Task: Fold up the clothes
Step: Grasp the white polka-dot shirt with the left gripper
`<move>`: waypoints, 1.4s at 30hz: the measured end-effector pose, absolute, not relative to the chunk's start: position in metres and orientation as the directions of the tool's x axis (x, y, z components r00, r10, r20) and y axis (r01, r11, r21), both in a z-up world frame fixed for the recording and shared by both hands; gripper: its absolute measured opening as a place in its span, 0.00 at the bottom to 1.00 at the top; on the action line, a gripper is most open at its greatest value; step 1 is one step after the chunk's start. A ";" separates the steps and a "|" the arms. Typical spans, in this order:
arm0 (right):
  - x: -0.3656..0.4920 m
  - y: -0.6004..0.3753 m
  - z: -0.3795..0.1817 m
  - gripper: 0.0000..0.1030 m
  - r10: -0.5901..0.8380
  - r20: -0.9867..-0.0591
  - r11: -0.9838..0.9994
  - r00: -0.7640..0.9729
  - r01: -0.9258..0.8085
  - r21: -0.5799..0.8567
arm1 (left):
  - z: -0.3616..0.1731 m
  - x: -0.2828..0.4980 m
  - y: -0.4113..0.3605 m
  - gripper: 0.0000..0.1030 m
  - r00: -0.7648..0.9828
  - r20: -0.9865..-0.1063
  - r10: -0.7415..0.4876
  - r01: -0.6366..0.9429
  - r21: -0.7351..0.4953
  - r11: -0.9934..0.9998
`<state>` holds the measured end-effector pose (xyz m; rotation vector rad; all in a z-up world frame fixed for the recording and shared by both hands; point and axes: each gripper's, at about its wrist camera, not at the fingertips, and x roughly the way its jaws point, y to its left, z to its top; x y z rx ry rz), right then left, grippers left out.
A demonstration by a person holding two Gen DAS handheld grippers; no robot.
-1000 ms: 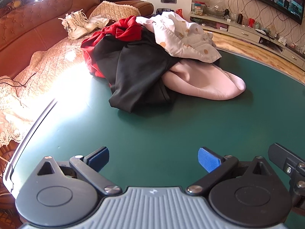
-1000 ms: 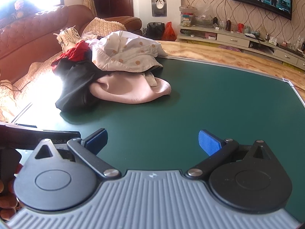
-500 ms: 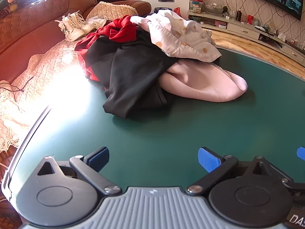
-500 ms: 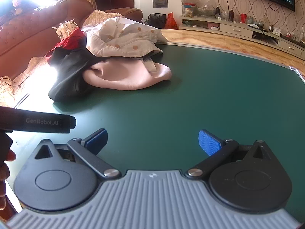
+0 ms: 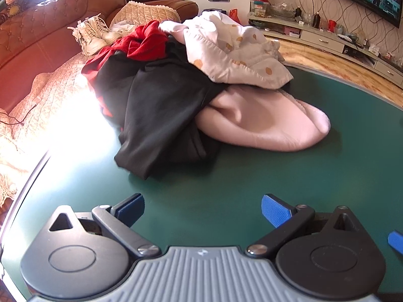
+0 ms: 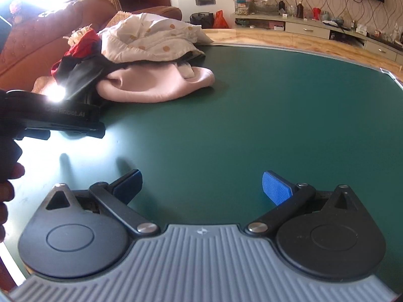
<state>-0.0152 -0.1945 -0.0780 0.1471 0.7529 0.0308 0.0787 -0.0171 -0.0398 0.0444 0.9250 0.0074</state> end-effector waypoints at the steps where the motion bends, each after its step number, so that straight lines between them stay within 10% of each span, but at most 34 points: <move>1: -0.015 -0.196 -0.078 1.00 0.082 -0.676 0.988 0.732 0.029 0.151 | -0.038 0.085 -0.019 0.98 0.607 -0.794 0.027 0.012 0.043 0.999; 16: -0.016 -0.197 -0.078 1.00 0.118 -0.664 0.984 0.738 0.004 0.179 | -0.021 0.208 -0.034 0.88 0.622 -0.769 0.148 -0.082 0.124 0.989; 33: -0.016 -0.194 -0.078 1.00 0.108 -0.668 0.986 0.736 0.007 0.168 | -0.005 0.222 0.015 0.87 0.630 -0.774 -0.059 -0.176 -0.217 0.960; 37: -0.015 -0.194 -0.078 1.00 0.106 -0.669 0.986 0.736 0.010 0.167 | -0.008 0.228 0.016 0.62 0.631 -0.772 -0.081 -0.176 -0.244 0.954; 39: -0.014 -0.194 -0.078 1.00 0.106 -0.668 0.986 0.736 0.010 0.168 | -0.009 0.227 0.016 0.28 0.627 -0.774 -0.089 -0.185 -0.259 0.948; 42: -0.014 -0.194 -0.078 1.00 0.106 -0.668 0.985 0.737 0.012 0.170 | -0.006 0.221 0.023 0.17 0.641 -0.759 -0.114 -0.193 -0.304 0.933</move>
